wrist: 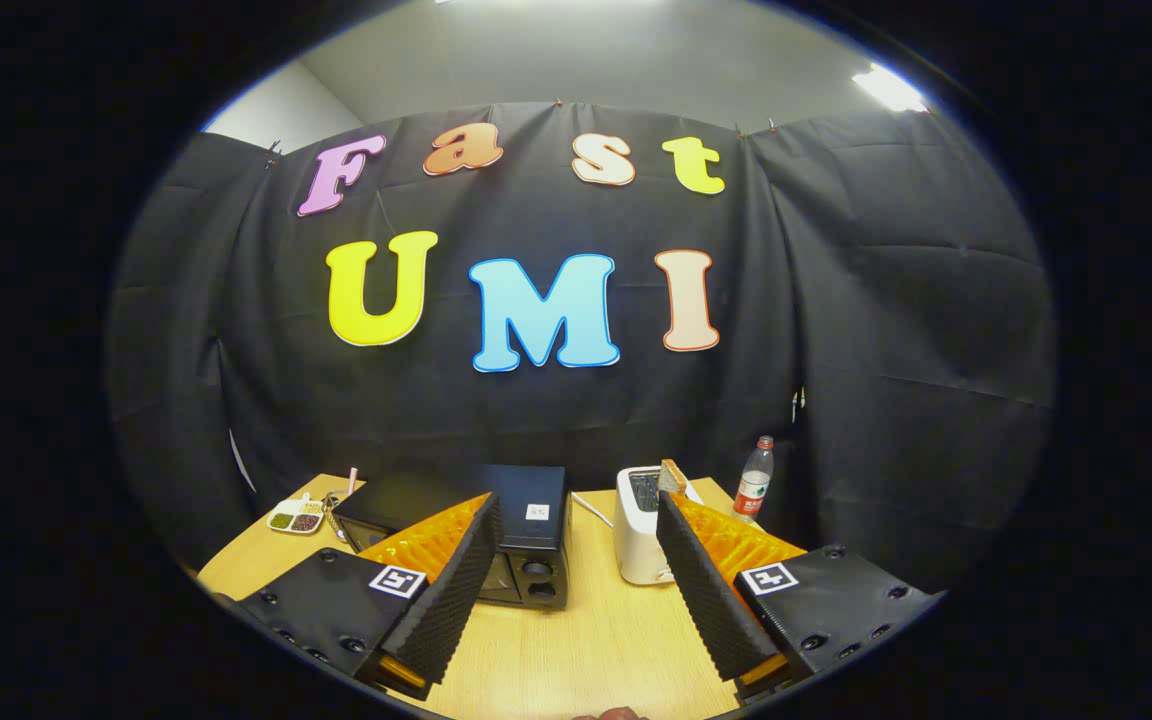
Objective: Open the toaster oven, put the food inside, and close the toaster oven door.
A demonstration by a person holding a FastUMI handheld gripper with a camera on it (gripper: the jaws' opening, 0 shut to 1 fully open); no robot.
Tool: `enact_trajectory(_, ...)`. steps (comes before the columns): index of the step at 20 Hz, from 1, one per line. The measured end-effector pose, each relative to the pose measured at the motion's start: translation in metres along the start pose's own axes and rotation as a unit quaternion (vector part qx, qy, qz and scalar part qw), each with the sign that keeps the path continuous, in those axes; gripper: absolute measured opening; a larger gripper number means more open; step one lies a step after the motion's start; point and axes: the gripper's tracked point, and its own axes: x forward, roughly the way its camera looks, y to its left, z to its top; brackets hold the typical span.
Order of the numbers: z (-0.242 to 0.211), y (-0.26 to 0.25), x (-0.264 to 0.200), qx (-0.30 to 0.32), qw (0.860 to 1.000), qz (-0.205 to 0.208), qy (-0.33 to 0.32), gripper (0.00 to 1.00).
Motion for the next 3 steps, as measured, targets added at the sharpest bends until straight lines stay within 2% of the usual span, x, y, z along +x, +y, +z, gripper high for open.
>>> enact_trajectory(3, 0.0017, 0.0123, 0.0013, -0.007, 1.0, 0.015, 0.0, 0.98)
